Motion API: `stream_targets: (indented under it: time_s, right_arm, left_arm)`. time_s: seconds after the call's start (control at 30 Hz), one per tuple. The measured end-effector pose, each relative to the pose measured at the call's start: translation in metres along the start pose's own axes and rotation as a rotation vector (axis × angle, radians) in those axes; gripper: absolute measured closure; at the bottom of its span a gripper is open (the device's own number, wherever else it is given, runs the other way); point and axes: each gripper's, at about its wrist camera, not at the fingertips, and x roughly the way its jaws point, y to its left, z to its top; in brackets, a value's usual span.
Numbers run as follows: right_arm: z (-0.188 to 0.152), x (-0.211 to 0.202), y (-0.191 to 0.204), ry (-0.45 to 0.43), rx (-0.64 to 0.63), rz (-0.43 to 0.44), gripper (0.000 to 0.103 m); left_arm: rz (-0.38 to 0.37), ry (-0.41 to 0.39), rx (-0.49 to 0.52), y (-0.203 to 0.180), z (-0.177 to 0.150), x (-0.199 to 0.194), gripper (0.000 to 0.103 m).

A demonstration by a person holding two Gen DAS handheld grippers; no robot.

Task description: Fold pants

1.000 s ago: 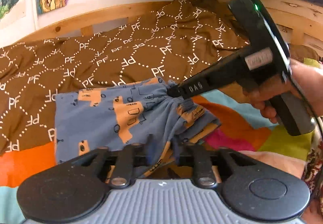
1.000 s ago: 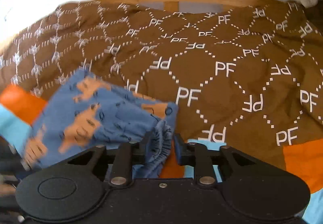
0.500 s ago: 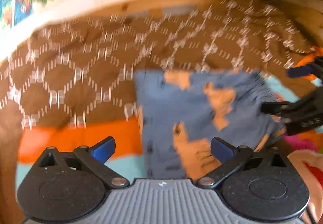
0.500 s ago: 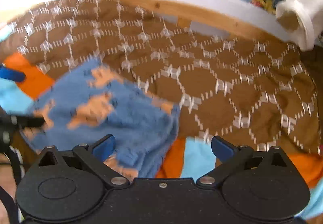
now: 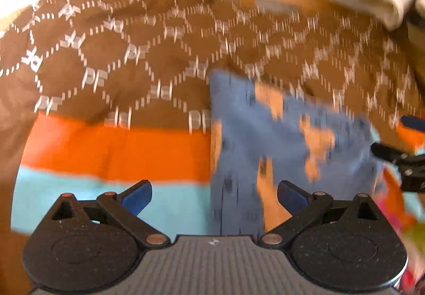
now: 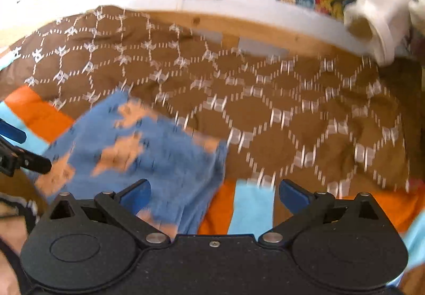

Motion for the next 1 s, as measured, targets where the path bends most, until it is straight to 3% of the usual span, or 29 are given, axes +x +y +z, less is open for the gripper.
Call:
stream_targets:
  time_s: [0.13, 0.2, 0.27, 0.33, 0.4, 0.63, 0.73, 1.0]
  right_arm:
    - [0.027, 0.031, 0.003, -0.015, -0.019, 0.025, 0.001]
    - [0.035, 0.055, 0.008, 0.013, -0.051, 0.053, 0.001]
    - [0.035, 0.084, 0.017, 0.082, -0.138, 0.055, 0.001]
    - [0.035, 0.106, 0.015, 0.099, -0.218, 0.011, 0.001]
    - [0.044, 0.112, 0.000, 0.083, -0.173, 0.031, 0.001]
    - [0.061, 0.073, -0.019, 0.018, -0.004, -0.011, 0.001]
    - [0.039, 0.046, -0.007, 0.032, 0.069, 0.013, 0.001]
    - [-0.023, 0.014, 0.015, 0.133, 0.053, 0.025, 0.001]
  left_arm:
    - [-0.042, -0.001, 0.079, -0.011, 0.019, 0.029, 0.000]
    - [-0.024, 0.038, 0.135, -0.015, 0.018, 0.048, 0.000]
    - [-0.025, 0.065, 0.124, -0.008, 0.014, 0.059, 0.000]
    - [-0.062, 0.035, 0.081, 0.002, 0.008, 0.057, 0.000]
    - [-0.073, 0.025, 0.103, 0.003, 0.006, 0.055, 0.000]
    - [-0.083, 0.046, 0.091, 0.005, 0.013, 0.054, 0.000]
    - [-0.090, 0.053, 0.095, 0.008, 0.014, 0.053, 0.000]
    - [-0.077, 0.066, 0.114, 0.005, 0.010, 0.047, 0.000]
